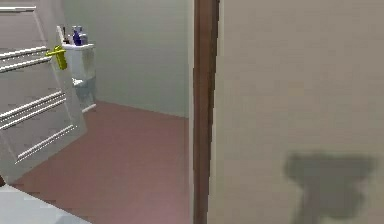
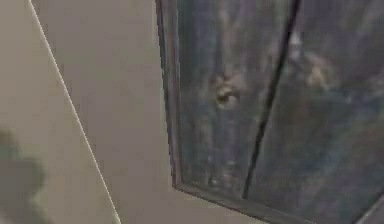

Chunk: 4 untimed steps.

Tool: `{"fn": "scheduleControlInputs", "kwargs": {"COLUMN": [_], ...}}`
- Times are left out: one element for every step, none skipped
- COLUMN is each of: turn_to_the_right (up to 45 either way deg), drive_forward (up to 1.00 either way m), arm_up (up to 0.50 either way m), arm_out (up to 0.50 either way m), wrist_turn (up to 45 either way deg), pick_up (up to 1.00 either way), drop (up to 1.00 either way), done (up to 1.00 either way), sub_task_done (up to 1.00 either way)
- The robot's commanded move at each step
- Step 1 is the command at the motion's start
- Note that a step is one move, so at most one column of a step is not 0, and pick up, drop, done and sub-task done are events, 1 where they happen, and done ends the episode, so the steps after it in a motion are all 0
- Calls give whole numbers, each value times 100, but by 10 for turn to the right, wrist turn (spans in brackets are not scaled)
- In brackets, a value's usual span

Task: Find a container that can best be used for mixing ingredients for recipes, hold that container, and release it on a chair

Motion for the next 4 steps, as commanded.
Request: {"fn": "scheduleControlInputs", "kwargs": {"turn_to_the_right": [-120,0,-450,-90], "drive_forward": [0,20,0,0], "arm_up": [0,0,0,0], "arm_out": [0,0,0,0], "wrist_turn": [0,0,0,0], "pick_up": [0,0,0,0], "drop": [0,0,0,0], "done": [0,0,0,0], "sub_task_done": [0,0,0,0]}}
